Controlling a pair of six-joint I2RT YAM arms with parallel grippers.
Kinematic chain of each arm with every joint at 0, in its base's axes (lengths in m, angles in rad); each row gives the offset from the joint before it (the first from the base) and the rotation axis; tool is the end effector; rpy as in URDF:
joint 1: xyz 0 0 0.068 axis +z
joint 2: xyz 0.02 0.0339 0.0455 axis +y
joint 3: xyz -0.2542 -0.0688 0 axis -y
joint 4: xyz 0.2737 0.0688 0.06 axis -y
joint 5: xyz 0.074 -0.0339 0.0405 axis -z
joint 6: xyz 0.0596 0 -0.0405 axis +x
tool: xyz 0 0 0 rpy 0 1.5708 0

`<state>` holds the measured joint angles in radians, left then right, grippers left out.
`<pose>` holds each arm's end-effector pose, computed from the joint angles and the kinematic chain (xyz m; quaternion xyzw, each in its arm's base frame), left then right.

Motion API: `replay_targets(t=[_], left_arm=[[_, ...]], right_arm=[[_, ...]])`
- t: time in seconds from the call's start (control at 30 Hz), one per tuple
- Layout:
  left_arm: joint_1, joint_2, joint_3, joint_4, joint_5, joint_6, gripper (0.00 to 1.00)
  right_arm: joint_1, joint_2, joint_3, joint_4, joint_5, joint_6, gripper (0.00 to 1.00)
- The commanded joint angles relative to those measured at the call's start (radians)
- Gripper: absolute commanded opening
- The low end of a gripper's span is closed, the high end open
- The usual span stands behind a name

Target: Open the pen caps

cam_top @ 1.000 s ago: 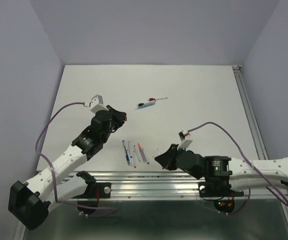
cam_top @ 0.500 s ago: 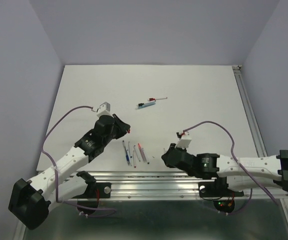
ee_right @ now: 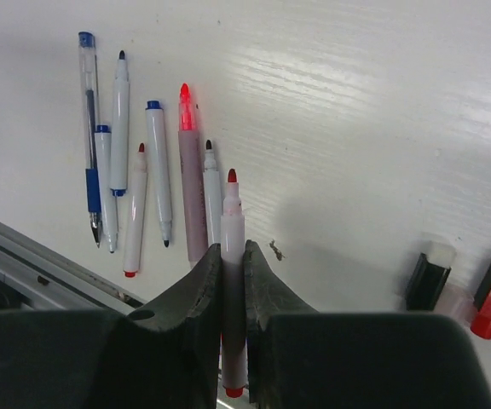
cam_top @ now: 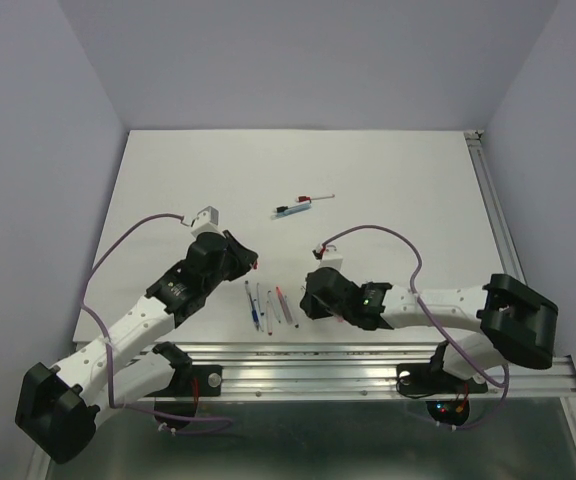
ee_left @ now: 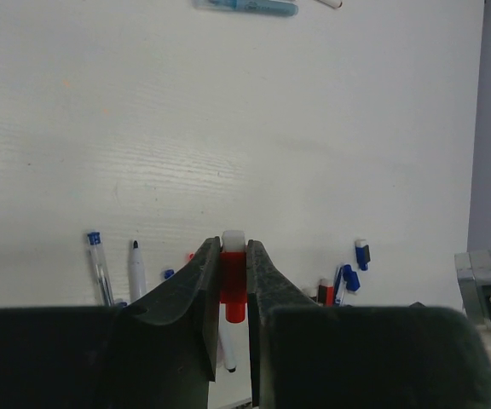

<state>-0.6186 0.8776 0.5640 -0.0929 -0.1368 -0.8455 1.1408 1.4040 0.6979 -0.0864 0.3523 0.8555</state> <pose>0.2154 -0.1434 0.2291 -0.1317 0.8237 -0.3242 0.4462 0.1505 0.2789 0.1397 -0.0637 0.9111 0.2261 0.3387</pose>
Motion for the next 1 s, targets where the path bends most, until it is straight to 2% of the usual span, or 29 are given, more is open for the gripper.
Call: replay_targets(t=[0.0,0.27,0.4,0.57,0.8,0.97], left_arm=[[0.003,-0.009,-0.007,-0.002,-0.021,0.022,0.00],[0.003,-0.017,-0.010,-0.005,-0.029,0.023,0.00],[0.003,-0.019,-0.010,-0.010,-0.030,0.022,0.00],[0.003,-0.023,-0.009,-0.008,-0.029,0.025,0.00],[0.003,-0.022,-0.004,-0.008,-0.023,0.028,0.00],[0.003,-0.023,0.000,0.005,0.002,0.040,0.00]], right_arm=[[-0.018,0.056,0.060,0.074,-0.076,-0.059,0.09],[-0.021,0.145,0.071,0.079,-0.154,-0.046,0.13],[-0.021,0.162,0.066,0.126,-0.200,-0.038,0.22],[-0.021,0.165,0.060,0.131,-0.213,-0.029,0.25],[-0.021,0.113,0.054,0.143,-0.202,-0.023,0.30],[-0.021,0.026,0.061,0.056,-0.118,0.002,0.32]])
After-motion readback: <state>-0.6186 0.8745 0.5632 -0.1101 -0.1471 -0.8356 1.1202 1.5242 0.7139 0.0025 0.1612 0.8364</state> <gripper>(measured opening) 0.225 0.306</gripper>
